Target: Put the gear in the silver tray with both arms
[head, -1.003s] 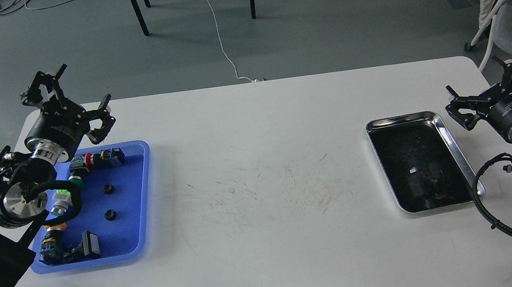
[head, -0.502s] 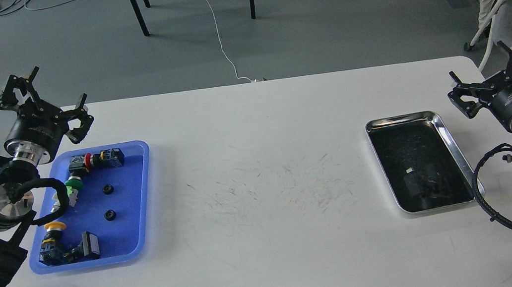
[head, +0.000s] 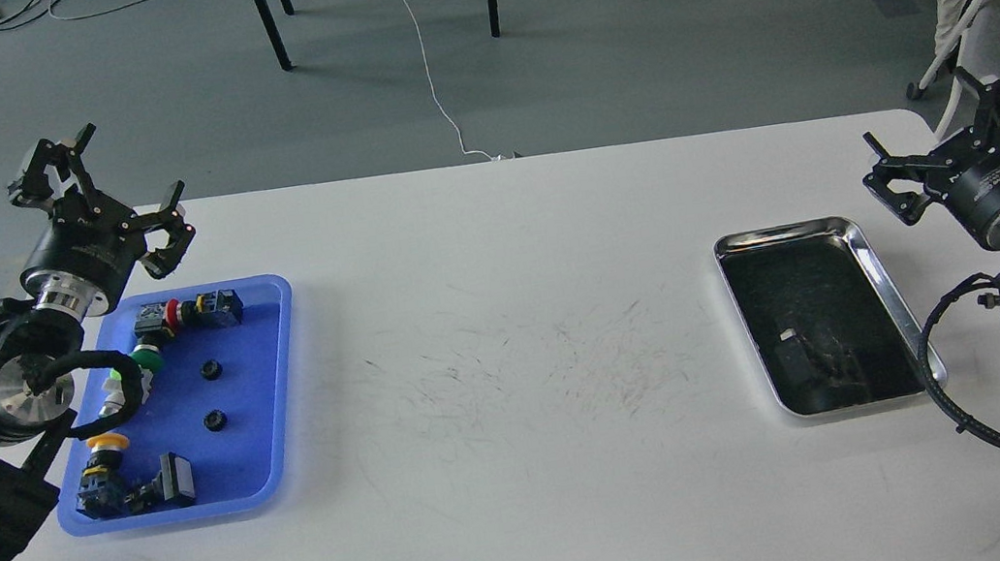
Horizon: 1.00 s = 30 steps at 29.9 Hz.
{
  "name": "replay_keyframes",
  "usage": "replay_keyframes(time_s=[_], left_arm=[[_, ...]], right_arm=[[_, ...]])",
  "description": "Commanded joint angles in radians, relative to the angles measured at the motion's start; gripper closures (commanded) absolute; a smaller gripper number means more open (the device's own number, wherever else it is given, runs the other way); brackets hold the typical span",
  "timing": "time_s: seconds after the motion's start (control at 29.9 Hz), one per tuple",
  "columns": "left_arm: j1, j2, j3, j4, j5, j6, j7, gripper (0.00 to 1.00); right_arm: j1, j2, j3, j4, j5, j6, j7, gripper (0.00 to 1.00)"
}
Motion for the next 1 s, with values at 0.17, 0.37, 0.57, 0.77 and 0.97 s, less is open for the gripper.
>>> replay_keyframes(time_s=[0.17, 0.37, 0.57, 0.77, 0.97], left_arm=[[-0.002, 0.003, 0.0, 0.001, 0.025, 0.003, 0.002, 0.01], [-0.002, 0.002, -0.014, 0.001, 0.012, 0.003, -0.002, 0.01], [-0.003, 0.009, -0.009, -0.017, 0.021, 0.006, 0.003, 0.01], [-0.002, 0.104, 0.0, -0.123, 0.129, 0.052, 0.0, 0.01], [0.049, 0.297, 0.06, -0.368, 0.313, 0.018, 0.002, 0.02]], right_arm=[[0.0, -0.003, 0.001, 0.007, 0.0, 0.003, -0.002, 0.01], [0.0, -0.004, 0.012, 0.009, 0.0, 0.006, 0.0, 0.01], [0.0, -0.004, 0.011, 0.009, 0.0, 0.034, 0.001, 0.01], [-0.002, -0.007, 0.012, 0.01, -0.002, 0.034, 0.001, 0.01], [-0.002, -0.007, 0.021, 0.009, -0.002, 0.032, 0.003, 0.01]])
